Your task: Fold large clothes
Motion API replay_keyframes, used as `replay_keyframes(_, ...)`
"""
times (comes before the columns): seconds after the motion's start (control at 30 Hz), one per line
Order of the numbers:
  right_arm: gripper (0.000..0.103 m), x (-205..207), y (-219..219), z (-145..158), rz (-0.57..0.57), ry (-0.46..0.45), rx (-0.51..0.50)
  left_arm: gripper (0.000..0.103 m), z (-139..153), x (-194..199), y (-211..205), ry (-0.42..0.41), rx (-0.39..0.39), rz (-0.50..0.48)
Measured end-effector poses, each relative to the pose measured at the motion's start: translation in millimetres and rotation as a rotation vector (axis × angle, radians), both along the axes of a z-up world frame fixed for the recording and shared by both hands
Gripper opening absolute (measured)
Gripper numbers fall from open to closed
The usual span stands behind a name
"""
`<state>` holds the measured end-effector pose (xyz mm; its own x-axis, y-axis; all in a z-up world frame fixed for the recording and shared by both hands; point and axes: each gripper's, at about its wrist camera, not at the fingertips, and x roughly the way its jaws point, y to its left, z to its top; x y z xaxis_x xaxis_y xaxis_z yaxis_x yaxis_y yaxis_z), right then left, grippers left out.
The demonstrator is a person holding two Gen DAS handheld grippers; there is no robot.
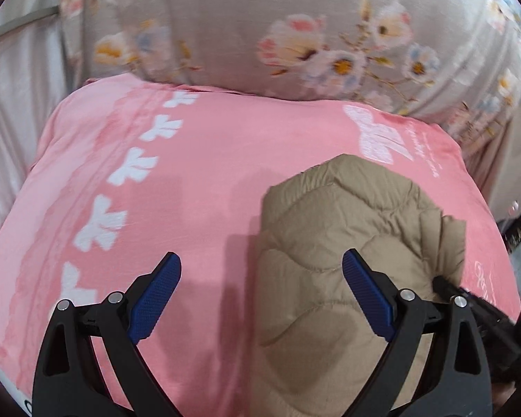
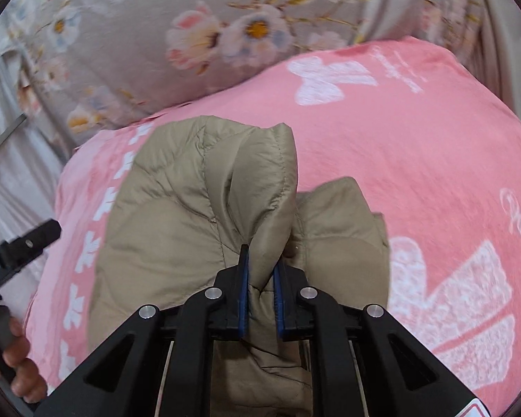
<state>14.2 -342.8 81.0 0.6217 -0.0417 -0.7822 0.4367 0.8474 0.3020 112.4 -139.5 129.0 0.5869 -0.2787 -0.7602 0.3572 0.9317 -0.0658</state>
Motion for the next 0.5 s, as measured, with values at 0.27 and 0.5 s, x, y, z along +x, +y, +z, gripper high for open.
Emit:
replay_keyframes(0.27, 0.013, -17.5, -33.3, -35.9, -0.066, -0.011, 0.052, 0.091, -37.4, -6.2, -82.4, 0.058, 0.049, -0.101)
replay_keyframes(0.5, 0.019, -16.8, -42.3, -60.3, -0.092, -0.029, 0.041, 0.093, -72.6, -0.2, -114.7, 0.066, 0.120, -0.088)
